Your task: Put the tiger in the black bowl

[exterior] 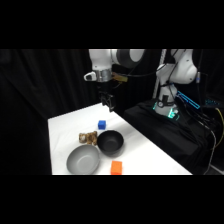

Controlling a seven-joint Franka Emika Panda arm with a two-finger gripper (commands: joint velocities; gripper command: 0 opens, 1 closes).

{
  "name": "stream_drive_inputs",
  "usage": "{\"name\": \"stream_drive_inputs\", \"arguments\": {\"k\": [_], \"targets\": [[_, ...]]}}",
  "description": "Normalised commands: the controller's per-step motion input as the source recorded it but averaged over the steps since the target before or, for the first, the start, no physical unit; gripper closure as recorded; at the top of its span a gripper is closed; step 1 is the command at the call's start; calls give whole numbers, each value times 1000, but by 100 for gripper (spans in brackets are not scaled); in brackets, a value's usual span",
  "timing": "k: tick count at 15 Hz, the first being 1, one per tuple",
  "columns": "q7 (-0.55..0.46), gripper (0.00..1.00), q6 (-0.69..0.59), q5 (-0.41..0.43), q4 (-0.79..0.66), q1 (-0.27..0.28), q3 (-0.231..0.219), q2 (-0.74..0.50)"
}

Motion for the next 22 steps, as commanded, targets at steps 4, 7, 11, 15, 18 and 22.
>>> {"name": "stream_drive_inputs", "arguments": {"k": [4,7,11,15,18,22], "targets": [[14,0,79,64,152,-15,19,140],[23,0,103,135,489,-37,6,424],[69,0,99,160,676,-63,-4,569],[94,0,171,129,507,-67,-15,462],[63,0,216,147,298,-63,-8,369],[52,0,197,134,240,-39,-2,385]]}}
